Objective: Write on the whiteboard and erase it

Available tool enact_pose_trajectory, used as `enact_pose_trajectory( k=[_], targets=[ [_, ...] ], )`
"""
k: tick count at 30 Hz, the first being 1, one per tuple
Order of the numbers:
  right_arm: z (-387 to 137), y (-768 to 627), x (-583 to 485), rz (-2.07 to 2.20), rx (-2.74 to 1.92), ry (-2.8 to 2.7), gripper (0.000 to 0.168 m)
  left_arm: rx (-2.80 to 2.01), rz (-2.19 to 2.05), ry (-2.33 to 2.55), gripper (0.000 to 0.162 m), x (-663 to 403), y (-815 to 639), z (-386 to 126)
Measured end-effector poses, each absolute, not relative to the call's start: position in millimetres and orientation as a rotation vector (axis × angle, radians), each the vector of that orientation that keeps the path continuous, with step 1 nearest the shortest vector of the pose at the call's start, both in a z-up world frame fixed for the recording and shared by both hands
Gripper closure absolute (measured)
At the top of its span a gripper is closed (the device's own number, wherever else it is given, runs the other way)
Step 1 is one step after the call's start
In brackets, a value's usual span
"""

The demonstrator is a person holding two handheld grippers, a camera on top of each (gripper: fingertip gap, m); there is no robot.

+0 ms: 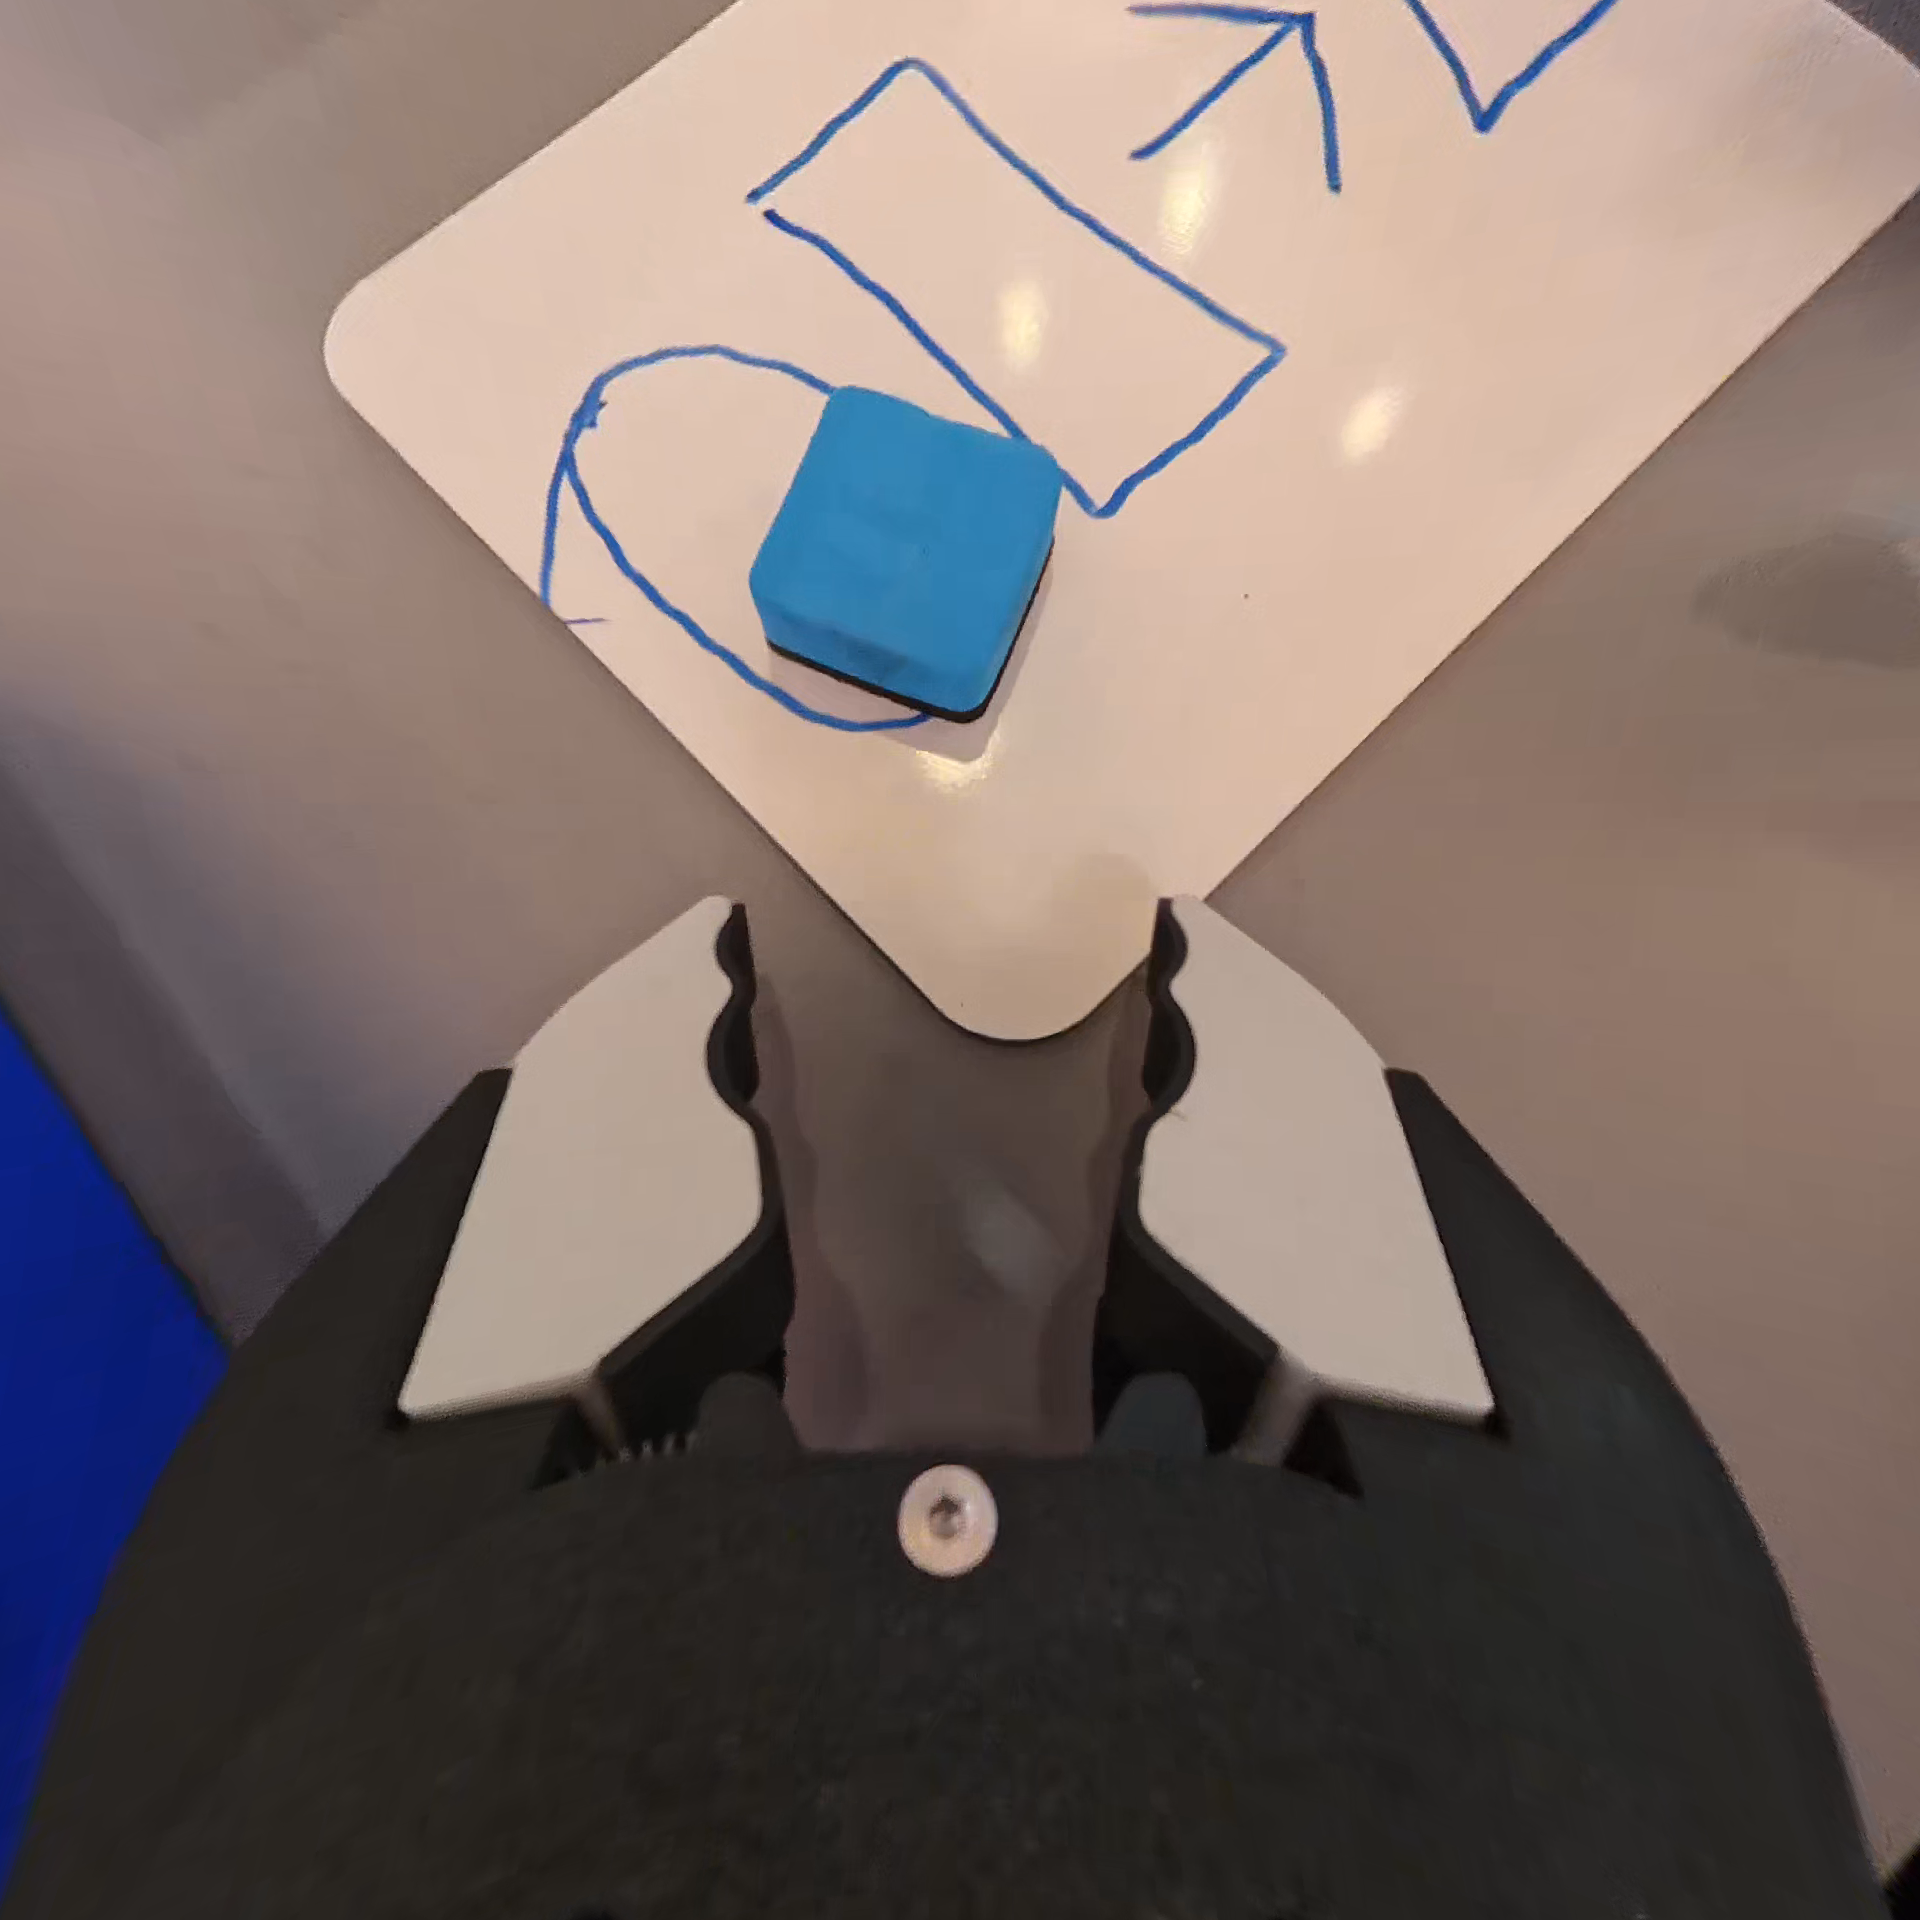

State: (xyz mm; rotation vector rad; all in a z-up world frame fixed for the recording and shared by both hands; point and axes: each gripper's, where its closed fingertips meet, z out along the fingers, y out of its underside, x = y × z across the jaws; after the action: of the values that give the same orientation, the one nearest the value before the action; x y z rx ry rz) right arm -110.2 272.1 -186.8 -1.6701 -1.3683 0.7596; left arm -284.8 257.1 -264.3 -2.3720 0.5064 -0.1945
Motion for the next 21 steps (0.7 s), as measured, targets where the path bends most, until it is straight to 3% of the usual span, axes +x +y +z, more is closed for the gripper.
enact_pose_trajectory(
  k=[4, 11, 14, 21],
  targets=[
    [-179.1, 295.4, -159.0, 0.709, -1.629, -1.613, 0.124, -2.413, -0.163, 0.562, 0.078, -280.2, 251.4, -282.4],
    [-240.0, 314.6, -235.2, 0.598, -1.585, -2.167, 0.122, -2.399, -0.194, 0.547, 0.090, -272.1, 256.4, -284.2],
    [-264.1, 328.8, -252.9, 0.482, -1.482, -2.286, 0.111, -2.386, -0.196, 0.532, 0.091, -272.6, 256.3, -284.1],
    [-256.7, 321.0, -271.3, 0.598, -1.411, -2.331, 0.119, -2.372, -0.195, 0.516, 0.092, -273.2, 256.8, -284.0]
  ],
)
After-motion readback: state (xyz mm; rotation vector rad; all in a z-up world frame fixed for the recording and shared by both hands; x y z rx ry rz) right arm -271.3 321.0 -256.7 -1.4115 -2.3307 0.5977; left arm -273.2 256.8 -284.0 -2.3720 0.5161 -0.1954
